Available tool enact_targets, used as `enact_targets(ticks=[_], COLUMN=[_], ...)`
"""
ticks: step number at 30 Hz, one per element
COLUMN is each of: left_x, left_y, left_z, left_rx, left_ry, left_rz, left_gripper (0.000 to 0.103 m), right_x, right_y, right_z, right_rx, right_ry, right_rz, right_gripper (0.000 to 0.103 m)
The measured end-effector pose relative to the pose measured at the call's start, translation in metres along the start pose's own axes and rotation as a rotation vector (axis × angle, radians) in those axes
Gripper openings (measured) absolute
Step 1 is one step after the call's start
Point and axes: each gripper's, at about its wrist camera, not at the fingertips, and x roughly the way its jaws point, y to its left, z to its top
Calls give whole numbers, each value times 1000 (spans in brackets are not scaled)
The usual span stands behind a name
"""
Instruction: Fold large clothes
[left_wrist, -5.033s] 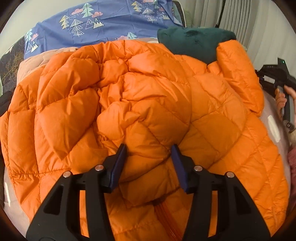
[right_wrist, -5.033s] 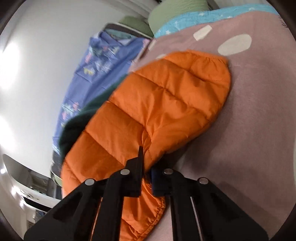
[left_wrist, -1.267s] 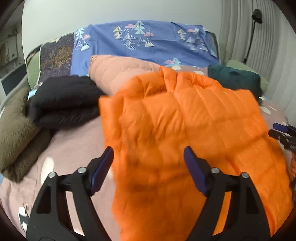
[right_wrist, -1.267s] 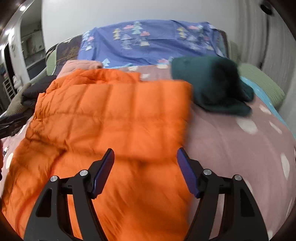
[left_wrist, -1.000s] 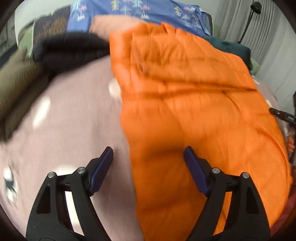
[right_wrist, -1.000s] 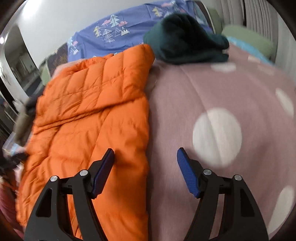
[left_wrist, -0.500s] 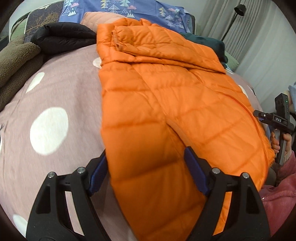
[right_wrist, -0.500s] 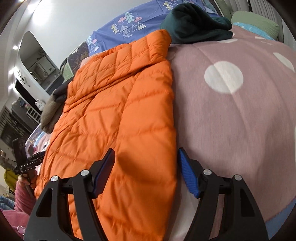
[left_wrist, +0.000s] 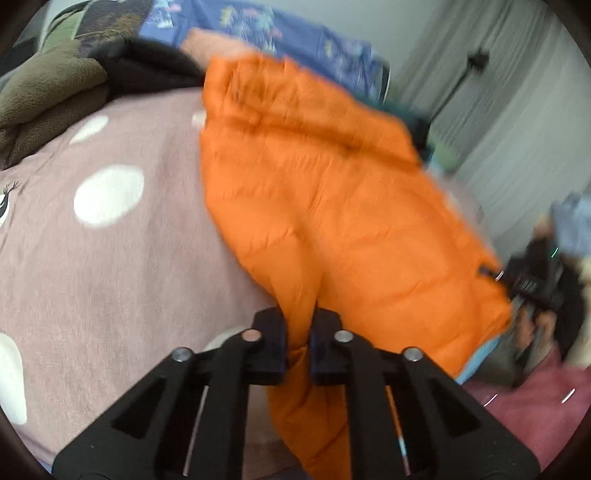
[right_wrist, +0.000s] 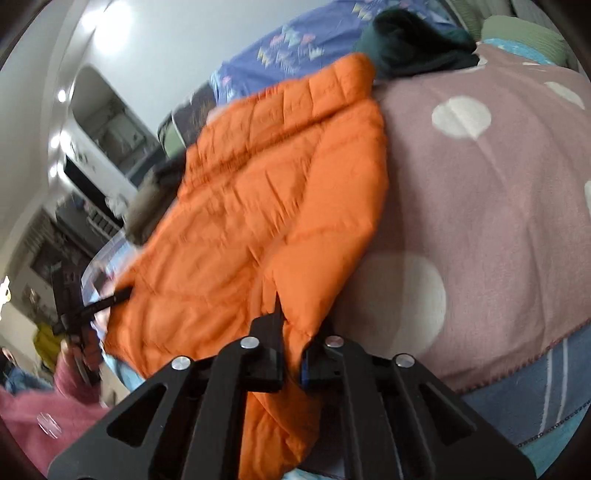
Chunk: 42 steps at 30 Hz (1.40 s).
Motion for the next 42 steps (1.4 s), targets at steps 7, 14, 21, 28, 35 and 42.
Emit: enact_targets(ticks=[7,14,21,28,35,42], left_x=[-77,-143,-97,-21,42,22], left_y=[-59,-90,-64,-22,12,1], left_z=[43,36,49,83,92,86], left_rx=[156,249,201,130,66,70], left_ry=[-259,-407,-306,-209,-119,-159], left_rz=[-23,29,125,193,241,178], left_gripper=[5,10,15,15,19,67], right_x=[-91,-145,-78,8,56,21], right_y=[50,74,53,25,3,10], right_z=[39,39,67,101,105,100], right_rx=[-134,-233,-198,-152,-115,-125], right_ry=[-274,-413,-347,-257,-174,-224], right_rz=[40,31,-50,-155,-220,-229], right_gripper=[4,4,5,5,7,59])
